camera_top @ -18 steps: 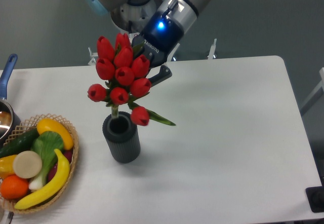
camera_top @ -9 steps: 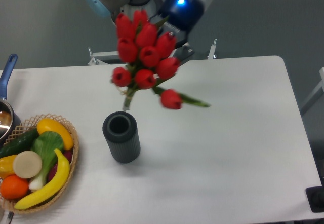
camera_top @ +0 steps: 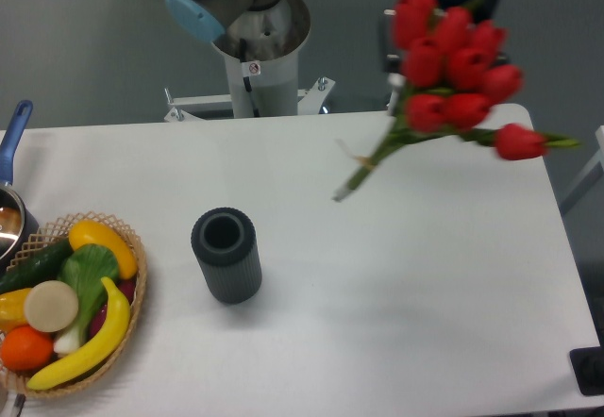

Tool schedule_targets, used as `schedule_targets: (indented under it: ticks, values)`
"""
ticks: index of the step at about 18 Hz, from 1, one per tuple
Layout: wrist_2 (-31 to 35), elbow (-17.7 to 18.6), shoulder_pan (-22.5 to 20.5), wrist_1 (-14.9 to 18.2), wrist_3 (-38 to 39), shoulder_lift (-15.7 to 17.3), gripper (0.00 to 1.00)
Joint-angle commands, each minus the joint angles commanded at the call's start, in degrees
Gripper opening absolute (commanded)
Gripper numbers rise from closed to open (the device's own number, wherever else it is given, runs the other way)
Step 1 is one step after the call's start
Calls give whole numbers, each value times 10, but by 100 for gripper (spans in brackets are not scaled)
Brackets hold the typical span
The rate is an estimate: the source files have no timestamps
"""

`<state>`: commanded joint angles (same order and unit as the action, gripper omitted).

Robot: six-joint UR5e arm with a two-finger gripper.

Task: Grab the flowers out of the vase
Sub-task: 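Carry the tulip bouquet up and away from the vase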

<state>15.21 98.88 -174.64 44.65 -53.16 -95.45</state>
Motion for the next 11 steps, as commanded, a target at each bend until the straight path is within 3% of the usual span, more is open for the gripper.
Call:
schedule_targets:
  ticks: [11]
  values:
    - [6, 24, -2, 0, -45, -10, 40]
